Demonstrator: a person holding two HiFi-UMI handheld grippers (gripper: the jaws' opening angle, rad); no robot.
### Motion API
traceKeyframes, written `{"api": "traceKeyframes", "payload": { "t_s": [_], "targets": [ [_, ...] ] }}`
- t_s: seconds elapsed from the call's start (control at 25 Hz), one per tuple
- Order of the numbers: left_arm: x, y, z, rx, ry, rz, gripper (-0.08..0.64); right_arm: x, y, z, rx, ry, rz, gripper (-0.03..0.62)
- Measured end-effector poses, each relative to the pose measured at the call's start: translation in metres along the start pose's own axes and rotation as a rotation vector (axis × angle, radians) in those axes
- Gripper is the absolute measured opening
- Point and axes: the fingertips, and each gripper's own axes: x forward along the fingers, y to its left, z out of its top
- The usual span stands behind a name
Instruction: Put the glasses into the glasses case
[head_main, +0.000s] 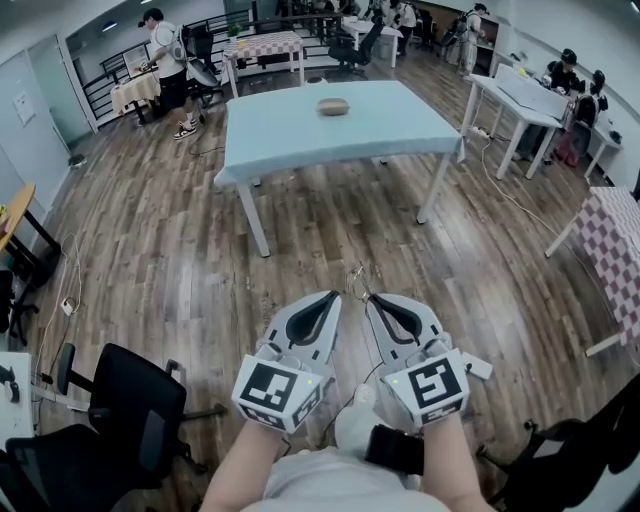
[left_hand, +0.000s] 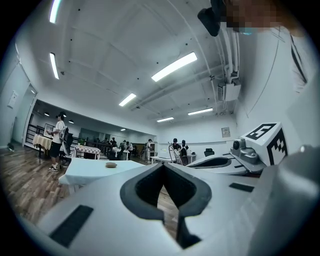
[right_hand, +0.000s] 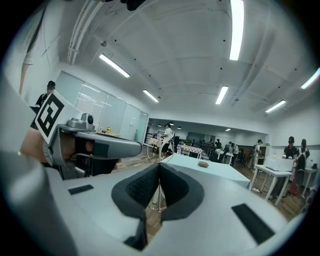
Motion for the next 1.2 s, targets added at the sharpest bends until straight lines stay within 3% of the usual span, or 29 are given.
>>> {"api": "traceKeyframes", "payload": {
  "t_s": [0.36,0.6,1.2],
  "targets": [
    [0.087,0.022,-0.001,-0.025,-0.003,0.018,0.009,0.045,-0.067,-0.01,-0.029,0.024,0.059,0.012],
    [0.138,0.038,-0.008,-0.07,-0.008,0.07,0.009,0.07,-0.106,-0.024,-0.038,0.035,0.116,0.012],
    [0.2,0.058,-0.004,-0.073,-0.048,0.155,0.009,0.096,-0.156,-0.03,-0.066,0.005,0.186,0.012]
  ]
}}
